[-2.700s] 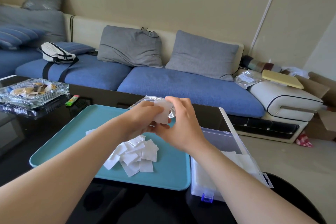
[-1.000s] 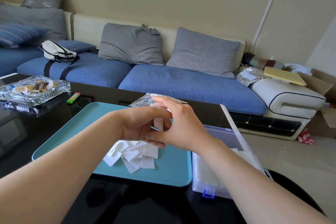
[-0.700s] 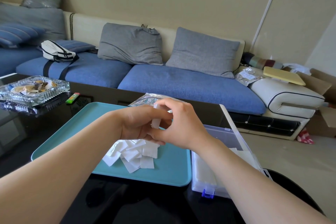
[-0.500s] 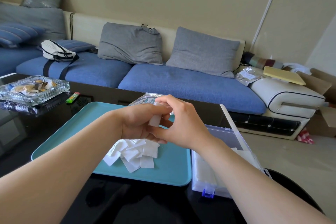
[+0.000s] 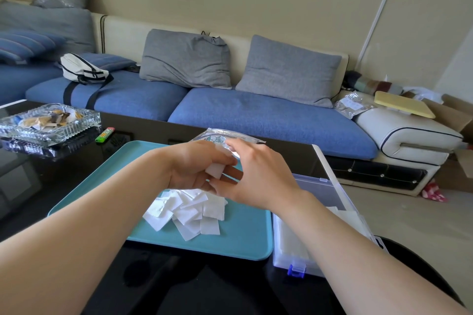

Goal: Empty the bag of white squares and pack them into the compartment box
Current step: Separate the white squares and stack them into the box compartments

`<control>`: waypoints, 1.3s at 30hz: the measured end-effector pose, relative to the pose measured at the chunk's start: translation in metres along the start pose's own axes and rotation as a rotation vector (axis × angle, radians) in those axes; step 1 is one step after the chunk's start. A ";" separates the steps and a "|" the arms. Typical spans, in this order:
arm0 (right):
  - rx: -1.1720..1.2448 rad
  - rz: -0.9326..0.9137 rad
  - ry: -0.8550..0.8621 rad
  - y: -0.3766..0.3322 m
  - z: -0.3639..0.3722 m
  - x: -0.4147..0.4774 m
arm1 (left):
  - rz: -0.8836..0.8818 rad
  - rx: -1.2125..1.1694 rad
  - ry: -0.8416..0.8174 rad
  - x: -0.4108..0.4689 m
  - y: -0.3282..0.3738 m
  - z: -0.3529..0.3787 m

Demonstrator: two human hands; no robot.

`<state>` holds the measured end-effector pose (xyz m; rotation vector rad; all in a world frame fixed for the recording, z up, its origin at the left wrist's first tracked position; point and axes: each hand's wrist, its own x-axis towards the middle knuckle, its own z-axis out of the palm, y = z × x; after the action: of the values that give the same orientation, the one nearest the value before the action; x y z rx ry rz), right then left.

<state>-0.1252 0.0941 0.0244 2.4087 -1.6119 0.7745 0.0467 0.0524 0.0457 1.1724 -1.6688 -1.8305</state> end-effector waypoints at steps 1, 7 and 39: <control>-0.039 0.024 -0.057 0.000 0.002 0.000 | -0.018 0.026 0.054 0.002 -0.002 -0.004; -0.088 0.116 -0.393 0.008 0.030 -0.006 | -0.015 0.289 0.351 0.011 -0.024 -0.023; 0.571 0.245 0.021 0.018 0.016 0.007 | 0.089 -0.203 0.170 0.008 -0.011 0.003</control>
<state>-0.1342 0.0748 0.0107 2.5536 -1.9060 1.4729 0.0430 0.0505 0.0326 1.1154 -1.3844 -1.7460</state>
